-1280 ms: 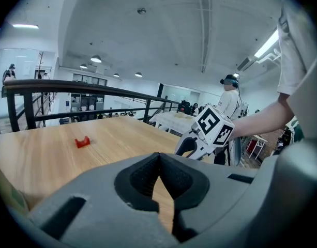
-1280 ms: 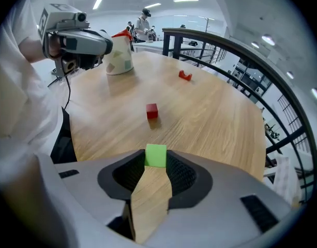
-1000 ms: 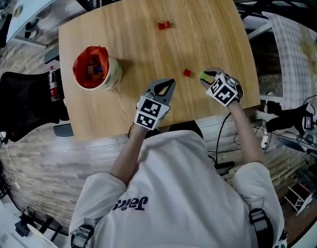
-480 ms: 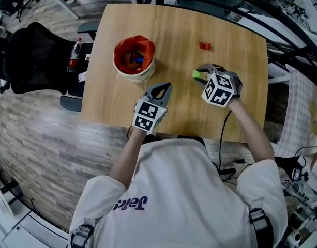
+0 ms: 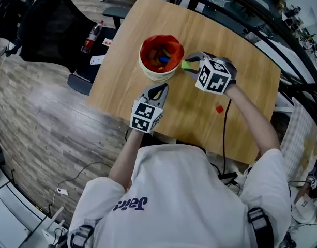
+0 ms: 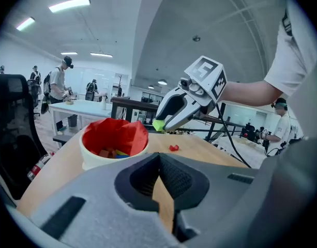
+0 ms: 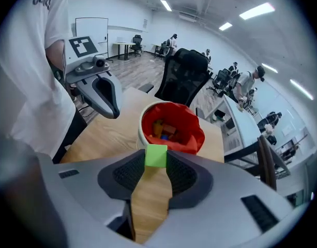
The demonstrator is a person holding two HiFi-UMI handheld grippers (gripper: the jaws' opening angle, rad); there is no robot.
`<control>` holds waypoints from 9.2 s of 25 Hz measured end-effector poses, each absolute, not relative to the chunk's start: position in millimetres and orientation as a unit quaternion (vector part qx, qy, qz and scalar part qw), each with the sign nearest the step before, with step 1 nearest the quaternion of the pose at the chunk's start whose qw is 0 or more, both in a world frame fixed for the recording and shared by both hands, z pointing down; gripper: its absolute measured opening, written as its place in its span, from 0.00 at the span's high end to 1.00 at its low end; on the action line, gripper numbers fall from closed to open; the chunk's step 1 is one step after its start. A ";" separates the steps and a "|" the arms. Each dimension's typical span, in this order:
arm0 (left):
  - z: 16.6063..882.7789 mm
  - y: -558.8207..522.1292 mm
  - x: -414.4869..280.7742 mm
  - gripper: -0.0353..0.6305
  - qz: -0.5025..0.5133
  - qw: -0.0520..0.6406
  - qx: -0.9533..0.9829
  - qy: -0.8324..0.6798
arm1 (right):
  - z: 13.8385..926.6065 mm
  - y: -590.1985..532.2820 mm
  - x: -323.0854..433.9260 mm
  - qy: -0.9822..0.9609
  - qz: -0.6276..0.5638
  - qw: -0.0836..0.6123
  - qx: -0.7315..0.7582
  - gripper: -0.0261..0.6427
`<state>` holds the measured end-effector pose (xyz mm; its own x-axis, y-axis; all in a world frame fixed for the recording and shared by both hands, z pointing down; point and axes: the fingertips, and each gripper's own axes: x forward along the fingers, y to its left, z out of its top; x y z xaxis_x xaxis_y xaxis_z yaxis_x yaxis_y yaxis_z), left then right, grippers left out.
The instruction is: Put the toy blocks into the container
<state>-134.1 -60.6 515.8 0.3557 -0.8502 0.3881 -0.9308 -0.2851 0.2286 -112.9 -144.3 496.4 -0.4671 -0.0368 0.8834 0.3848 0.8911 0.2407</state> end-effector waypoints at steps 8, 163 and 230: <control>516.4 -45.5 -170.8 0.94 0.080 0.218 0.767 -0.598 | 512.1 -133.1 -190.5 -0.816 -0.241 0.497 -0.171 0.75; 503.0 -29.5 -184.8 0.94 0.046 0.206 0.755 -0.621 | 513.6 -136.3 -188.0 -0.898 -0.091 0.430 -0.023 0.55; 549.5 -117.0 55.9 0.94 0.135 0.219 0.881 -0.398 | 637.4 -124.2 155.8 -0.806 0.245 0.290 0.454 0.69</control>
